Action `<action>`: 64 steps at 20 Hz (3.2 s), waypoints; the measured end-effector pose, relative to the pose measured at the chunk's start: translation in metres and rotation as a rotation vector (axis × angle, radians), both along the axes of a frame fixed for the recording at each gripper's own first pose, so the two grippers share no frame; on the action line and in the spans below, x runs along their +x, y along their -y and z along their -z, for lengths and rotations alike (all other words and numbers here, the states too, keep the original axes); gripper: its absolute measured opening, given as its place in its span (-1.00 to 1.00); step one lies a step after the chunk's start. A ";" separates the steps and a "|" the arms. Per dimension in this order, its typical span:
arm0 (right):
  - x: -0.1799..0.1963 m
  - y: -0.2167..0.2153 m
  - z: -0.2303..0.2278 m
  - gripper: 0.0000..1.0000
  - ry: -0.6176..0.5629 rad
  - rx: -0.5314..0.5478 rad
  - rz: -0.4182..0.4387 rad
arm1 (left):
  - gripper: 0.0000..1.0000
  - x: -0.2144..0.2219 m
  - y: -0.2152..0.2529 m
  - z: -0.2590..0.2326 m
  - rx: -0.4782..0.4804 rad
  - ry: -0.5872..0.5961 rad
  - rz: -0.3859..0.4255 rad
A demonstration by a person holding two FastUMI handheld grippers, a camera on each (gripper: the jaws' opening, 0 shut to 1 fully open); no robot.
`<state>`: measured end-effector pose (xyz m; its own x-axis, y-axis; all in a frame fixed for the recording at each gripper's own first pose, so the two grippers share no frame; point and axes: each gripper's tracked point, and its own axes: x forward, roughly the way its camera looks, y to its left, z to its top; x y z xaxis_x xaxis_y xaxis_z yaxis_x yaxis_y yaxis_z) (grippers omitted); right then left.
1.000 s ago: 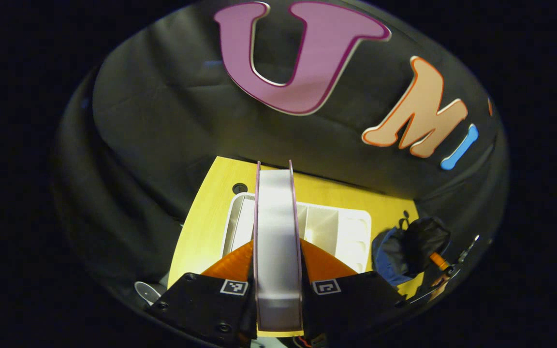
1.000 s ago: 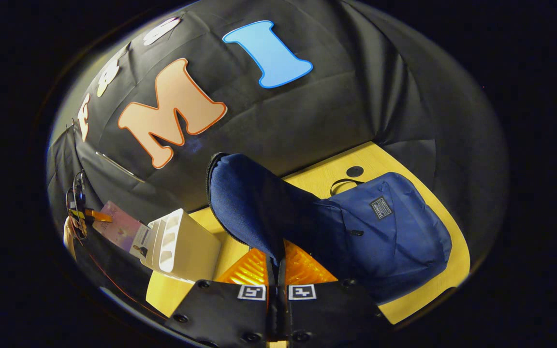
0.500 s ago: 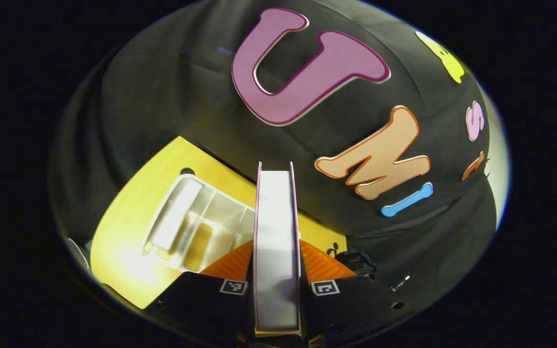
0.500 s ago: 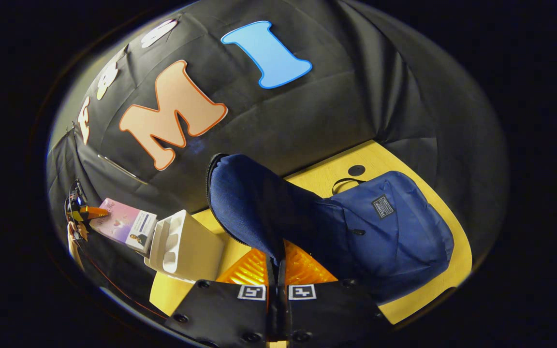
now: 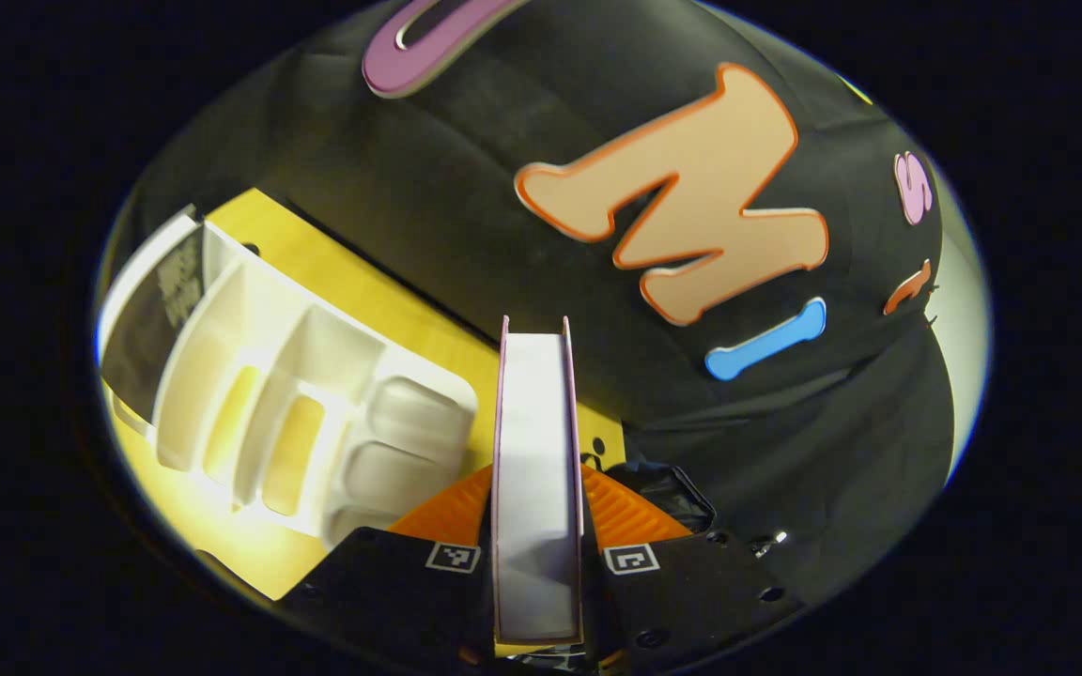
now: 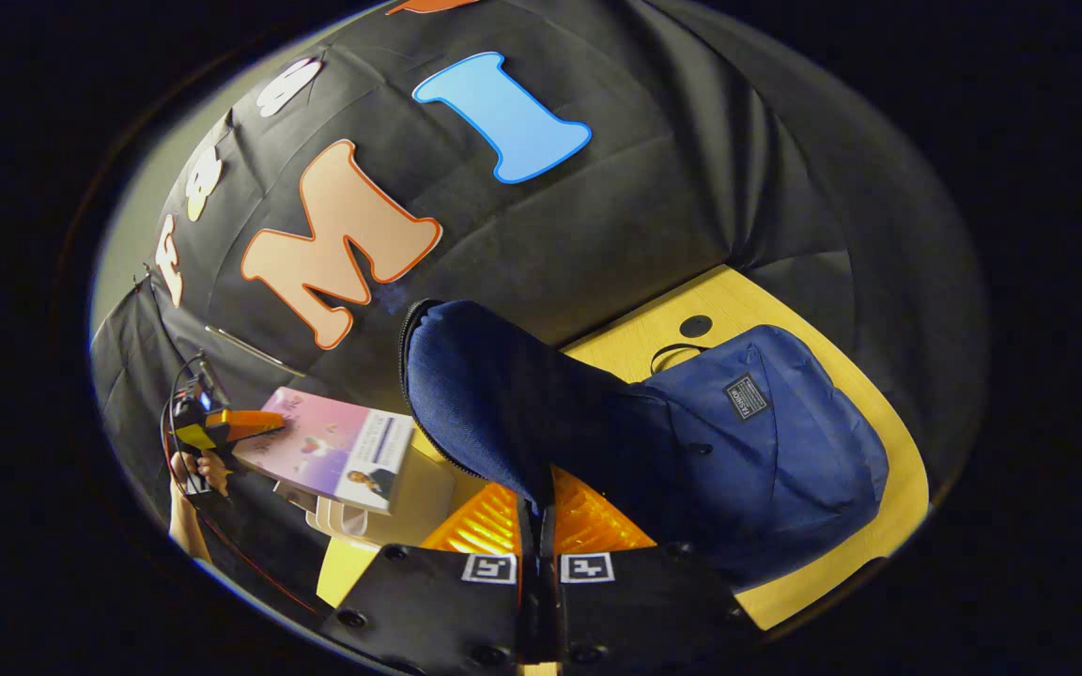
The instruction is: Open the schoolbag, grab two books from the bookshelf and put them into the schoolbag.
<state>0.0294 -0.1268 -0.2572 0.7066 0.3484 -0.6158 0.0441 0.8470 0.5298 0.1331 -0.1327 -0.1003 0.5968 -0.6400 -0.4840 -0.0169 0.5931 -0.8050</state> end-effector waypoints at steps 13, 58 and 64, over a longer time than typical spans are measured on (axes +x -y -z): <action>0.006 0.006 -0.012 -0.89 0.014 0.028 -0.047 | -0.33 -0.025 0.204 0.097 -0.171 -0.152 0.087; 0.010 0.007 -0.016 -0.95 0.080 0.028 -0.034 | 0.85 -0.043 0.032 0.018 0.514 0.386 0.263; 0.012 0.004 -0.017 -0.95 0.071 0.012 -0.018 | 0.81 -0.024 -0.110 -0.047 0.617 0.457 0.093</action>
